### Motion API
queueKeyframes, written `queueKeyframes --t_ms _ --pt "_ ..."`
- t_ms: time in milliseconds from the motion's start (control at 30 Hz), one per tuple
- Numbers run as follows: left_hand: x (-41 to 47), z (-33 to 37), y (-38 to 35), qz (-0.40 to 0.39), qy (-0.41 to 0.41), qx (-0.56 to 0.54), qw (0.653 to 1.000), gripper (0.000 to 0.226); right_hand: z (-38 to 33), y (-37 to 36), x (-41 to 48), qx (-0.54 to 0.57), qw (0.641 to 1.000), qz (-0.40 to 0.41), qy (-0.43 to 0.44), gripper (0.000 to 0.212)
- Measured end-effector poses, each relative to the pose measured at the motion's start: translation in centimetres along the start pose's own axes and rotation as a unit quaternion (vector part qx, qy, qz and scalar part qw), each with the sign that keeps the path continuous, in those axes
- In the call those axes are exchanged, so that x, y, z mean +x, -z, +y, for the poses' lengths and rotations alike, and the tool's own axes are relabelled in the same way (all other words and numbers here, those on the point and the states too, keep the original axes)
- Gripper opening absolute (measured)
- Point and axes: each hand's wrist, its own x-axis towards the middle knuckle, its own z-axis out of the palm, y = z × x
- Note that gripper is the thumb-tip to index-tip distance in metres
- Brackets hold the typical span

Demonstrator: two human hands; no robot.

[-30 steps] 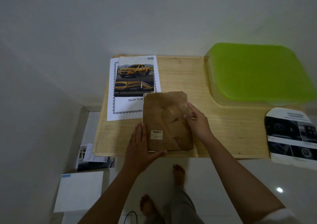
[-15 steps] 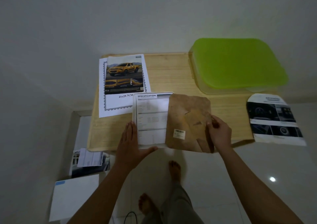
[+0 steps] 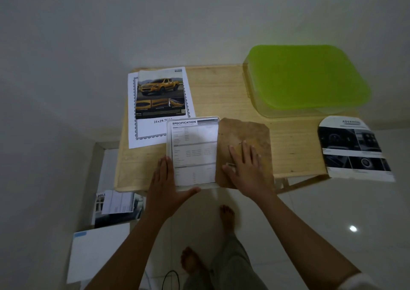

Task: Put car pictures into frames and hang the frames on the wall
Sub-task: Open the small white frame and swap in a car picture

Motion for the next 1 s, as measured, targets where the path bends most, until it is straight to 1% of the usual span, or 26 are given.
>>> queueKeyframes --t_ms 100,200,367,433,533,700,767,833,900,1000 --pt "-0.2 -0.3 0.4 -0.003 -0.006 0.003 1.000 0.126 2.0 0.7 0.1 -0.019 1.000 -0.017 -0.015 0.067" --pt "-0.1 -0.8 0.5 -0.010 -0.005 0.007 1.000 0.129 3.6 1.4 0.2 -0.039 0.998 -0.032 -0.035 0.069" --pt "0.1 -1.8 1.0 -0.027 -0.001 -0.002 1.000 0.133 3.7 1.4 0.4 -0.039 0.998 -0.028 -0.042 0.072" --pt "0.0 -1.7 1.0 -0.029 -0.001 -0.006 1.000 0.134 3.3 1.2 0.3 -0.042 0.998 -0.027 -0.031 0.072" --pt "0.0 -1.5 1.1 -0.030 0.005 -0.012 0.999 0.135 2.6 0.8 0.1 -0.044 0.999 -0.024 0.011 0.073" --pt "0.5 -1.6 1.1 -0.024 0.001 -0.007 1.000 0.133 2.4 1.3 0.9 -0.008 1.000 -0.028 0.010 0.071" --pt "0.8 -1.7 1.0 -0.021 0.002 -0.008 1.000 0.132 1.9 1.7 1.4 0.045 0.999 -0.008 0.003 0.066" --pt "0.9 -1.7 0.9 -0.016 0.003 -0.017 1.000 0.130 1.0 2.0 2.3 0.115 0.993 0.031 0.005 0.058" --pt "0.9 -1.7 1.0 -0.017 0.002 -0.022 1.000 0.128 -0.5 2.2 3.7 0.157 0.986 0.043 0.032 0.051" --pt "1.0 -1.8 0.9 -0.025 -0.002 -0.024 0.999 0.124 -3.3 2.4 6.4 0.166 0.981 0.025 0.097 0.047"
